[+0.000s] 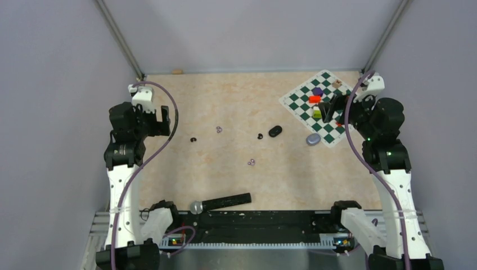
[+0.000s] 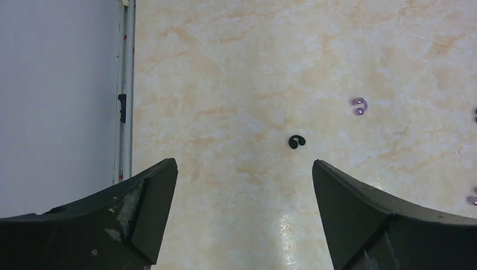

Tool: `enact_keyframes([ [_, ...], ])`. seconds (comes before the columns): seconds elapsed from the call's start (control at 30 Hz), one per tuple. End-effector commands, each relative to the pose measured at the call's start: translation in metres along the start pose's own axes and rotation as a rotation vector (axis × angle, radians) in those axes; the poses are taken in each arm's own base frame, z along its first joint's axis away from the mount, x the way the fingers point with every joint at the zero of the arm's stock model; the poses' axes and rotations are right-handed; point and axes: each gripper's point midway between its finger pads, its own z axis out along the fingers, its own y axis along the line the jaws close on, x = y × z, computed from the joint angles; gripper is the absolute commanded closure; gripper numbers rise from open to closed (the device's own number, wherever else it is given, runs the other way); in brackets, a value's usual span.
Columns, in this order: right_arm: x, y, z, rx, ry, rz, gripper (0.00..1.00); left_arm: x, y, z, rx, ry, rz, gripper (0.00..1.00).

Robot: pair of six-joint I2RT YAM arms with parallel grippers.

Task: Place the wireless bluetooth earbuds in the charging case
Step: Pick up the charging case at the center of the board.

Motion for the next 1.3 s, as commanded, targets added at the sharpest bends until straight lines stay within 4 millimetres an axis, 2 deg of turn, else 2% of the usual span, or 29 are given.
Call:
enact_keyframes([
  [0.0, -0.001, 0.012, 0.002, -0.056, -0.021, 0.014, 0.01, -0.005, -0.001, 0.001, 0.01, -0.029, 0.0, 0.05],
  [0.13, 0.015, 0.008, 0.012, -0.074, 0.008, -0.046, 0.01, -0.003, -0.006, 0.001, 0.041, -0.032, 0.016, 0.04],
  [0.27, 0.03, 0.006, 0.021, -0.085, 0.028, -0.06, 0.02, 0.004, -0.019, 0.005, 0.125, -0.055, 0.062, 0.03],
  [0.67, 0.042, 0.027, 0.018, -0.215, 0.022, -0.068, 0.02, 0.031, -0.062, 0.005, 0.407, 0.003, 0.143, 0.01],
  [1.0, 0.054, 0.027, 0.024, -0.233, 0.04, -0.071, 0.02, 0.051, -0.076, 0.012, 0.518, 0.113, 0.123, 0.01],
  [1.27, 0.072, 0.042, 0.036, -0.299, 0.131, -0.037, 0.02, 0.057, -0.08, 0.014, 0.536, 0.142, 0.129, 0.01],
])
